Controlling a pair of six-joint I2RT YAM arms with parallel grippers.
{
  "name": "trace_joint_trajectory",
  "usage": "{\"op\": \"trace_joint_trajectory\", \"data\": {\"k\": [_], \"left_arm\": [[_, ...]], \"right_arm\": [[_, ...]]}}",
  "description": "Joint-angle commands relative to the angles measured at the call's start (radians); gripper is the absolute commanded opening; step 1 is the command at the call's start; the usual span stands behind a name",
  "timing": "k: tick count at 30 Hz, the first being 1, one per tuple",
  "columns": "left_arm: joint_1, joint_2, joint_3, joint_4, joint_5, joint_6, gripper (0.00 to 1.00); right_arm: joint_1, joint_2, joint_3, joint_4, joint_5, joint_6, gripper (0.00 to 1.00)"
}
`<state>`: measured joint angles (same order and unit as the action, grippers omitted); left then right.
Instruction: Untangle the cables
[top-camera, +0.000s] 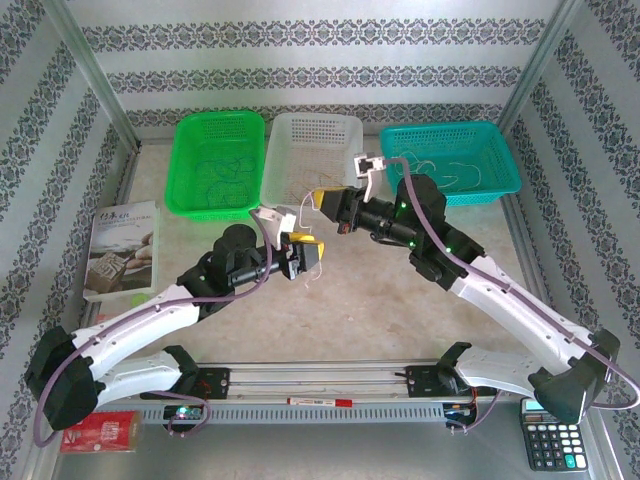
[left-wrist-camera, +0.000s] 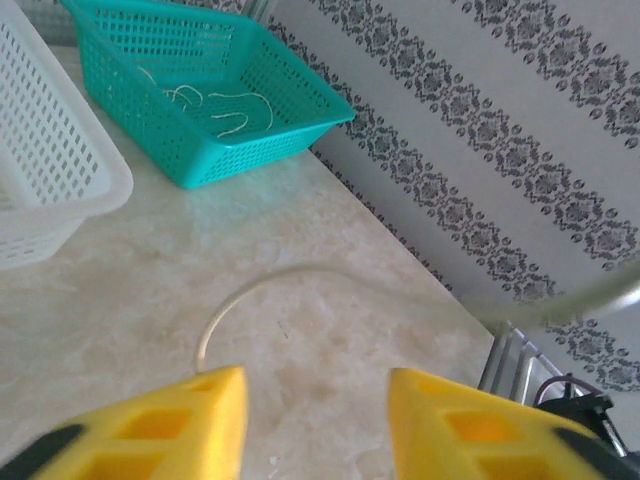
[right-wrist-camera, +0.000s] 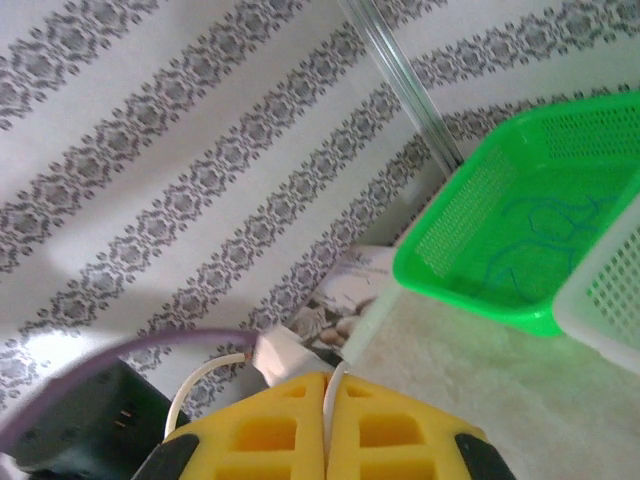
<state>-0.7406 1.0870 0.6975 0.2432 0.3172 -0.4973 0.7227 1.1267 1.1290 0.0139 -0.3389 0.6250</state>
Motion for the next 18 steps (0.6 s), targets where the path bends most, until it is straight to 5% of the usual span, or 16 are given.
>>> {"op": "trace_joint_trajectory", "data": {"k": [1, 7, 18], "left_arm": [[-0.013, 0.013, 0.001, 0.043, 0.007, 0.008, 0.48], [-0.013, 0.061, 0.028, 0.082, -0.004, 0.018, 0.58], [-0.013, 0.172, 0.040, 0.173, -0.024, 0.012, 0.59]], "right_arm": [[0.025, 0.013, 0.050, 0.048, -0.021, -0.001, 0.00], [0.064, 0.032, 0.108, 0.036, -0.023, -0.013, 0.00], [0.083, 0.036, 0.209, 0.041, -0.035, 0.004, 0.00]]}}
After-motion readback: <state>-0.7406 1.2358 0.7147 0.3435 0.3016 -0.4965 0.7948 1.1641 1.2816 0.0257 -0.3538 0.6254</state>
